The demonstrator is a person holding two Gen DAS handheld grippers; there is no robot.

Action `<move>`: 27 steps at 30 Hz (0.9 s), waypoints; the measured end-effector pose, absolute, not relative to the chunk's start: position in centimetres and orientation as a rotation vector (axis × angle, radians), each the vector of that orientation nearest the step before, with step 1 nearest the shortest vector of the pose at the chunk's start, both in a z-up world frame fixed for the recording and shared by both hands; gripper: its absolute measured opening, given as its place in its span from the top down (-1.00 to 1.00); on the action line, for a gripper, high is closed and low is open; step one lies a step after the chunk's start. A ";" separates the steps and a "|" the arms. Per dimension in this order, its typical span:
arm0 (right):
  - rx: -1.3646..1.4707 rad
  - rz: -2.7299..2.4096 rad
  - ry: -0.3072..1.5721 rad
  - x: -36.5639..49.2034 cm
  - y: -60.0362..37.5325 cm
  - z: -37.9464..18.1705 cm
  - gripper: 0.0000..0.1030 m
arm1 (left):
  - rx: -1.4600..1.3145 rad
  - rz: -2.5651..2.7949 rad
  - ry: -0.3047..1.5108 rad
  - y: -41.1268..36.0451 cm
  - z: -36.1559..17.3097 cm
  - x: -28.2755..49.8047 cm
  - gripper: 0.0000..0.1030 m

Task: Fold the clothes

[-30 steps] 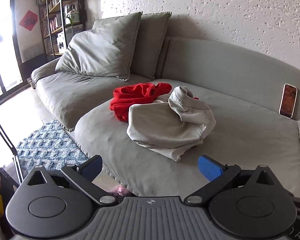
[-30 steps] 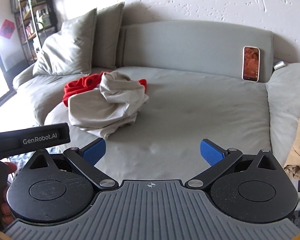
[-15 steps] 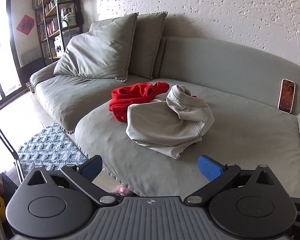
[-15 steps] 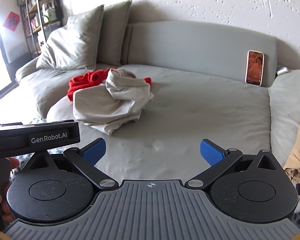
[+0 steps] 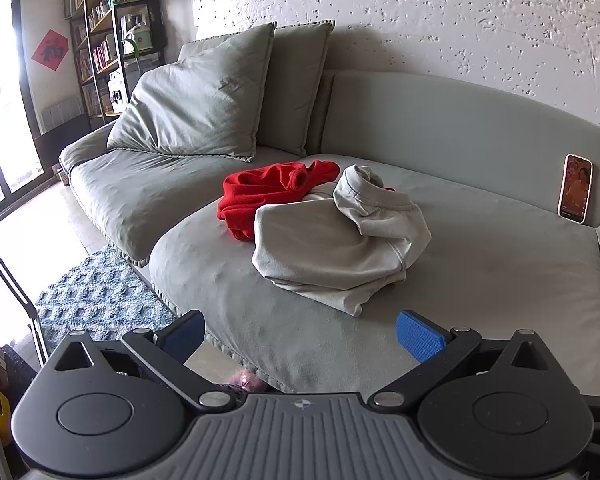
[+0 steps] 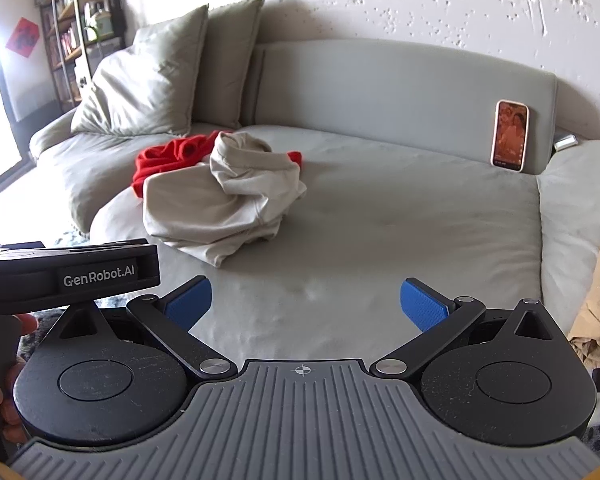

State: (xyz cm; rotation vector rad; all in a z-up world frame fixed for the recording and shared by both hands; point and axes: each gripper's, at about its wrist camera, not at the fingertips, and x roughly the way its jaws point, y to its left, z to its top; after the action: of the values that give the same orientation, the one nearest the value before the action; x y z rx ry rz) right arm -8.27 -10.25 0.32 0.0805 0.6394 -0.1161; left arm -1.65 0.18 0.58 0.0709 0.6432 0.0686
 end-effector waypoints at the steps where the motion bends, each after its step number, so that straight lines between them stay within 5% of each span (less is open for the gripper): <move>1: 0.084 -0.115 0.643 -8.4 -10.0 0.5 -1.00 | 0.070 0.069 0.643 0.2 0.6 -1.6 -0.99; 10: 0.124 -0.112 0.689 -8.1 -7.8 4.9 -1.00 | 0.071 0.069 0.645 0.1 0.5 -1.6 -0.99; 27: 0.104 -0.064 0.671 -5.5 -17.2 -2.0 -1.00 | 0.069 0.071 0.654 0.2 0.4 -1.6 -0.99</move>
State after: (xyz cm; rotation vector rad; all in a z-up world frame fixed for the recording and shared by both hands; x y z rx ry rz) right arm -5.50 -17.16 -2.01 0.1039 0.6713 -0.0636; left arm -1.58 0.23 0.36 0.0693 0.6535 0.0710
